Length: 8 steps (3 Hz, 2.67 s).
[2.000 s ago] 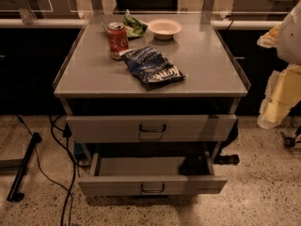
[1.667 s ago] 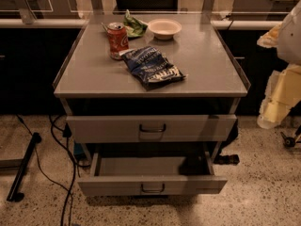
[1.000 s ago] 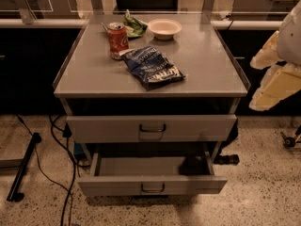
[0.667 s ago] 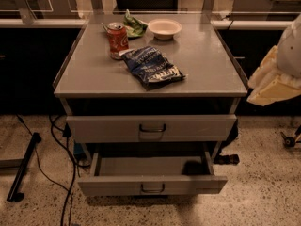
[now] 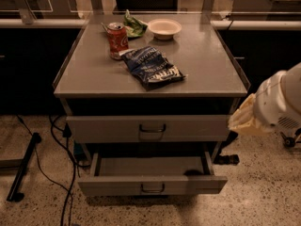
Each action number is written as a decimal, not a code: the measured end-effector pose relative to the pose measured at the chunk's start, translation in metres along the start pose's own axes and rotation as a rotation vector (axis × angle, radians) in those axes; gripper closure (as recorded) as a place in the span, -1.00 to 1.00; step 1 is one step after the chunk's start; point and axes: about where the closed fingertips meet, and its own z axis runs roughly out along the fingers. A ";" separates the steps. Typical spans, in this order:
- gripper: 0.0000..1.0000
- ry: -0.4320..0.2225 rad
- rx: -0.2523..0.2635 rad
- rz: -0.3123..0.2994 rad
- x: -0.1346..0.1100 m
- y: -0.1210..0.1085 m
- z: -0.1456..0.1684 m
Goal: Close middle drawer
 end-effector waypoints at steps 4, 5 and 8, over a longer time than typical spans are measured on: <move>1.00 -0.020 -0.012 0.068 0.062 0.033 0.136; 1.00 -0.026 -0.022 0.100 0.083 0.044 0.181; 1.00 -0.101 -0.158 0.178 0.134 0.096 0.334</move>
Offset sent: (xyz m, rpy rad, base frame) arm 0.0022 0.0071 -0.0524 0.0454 0.0232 -0.0004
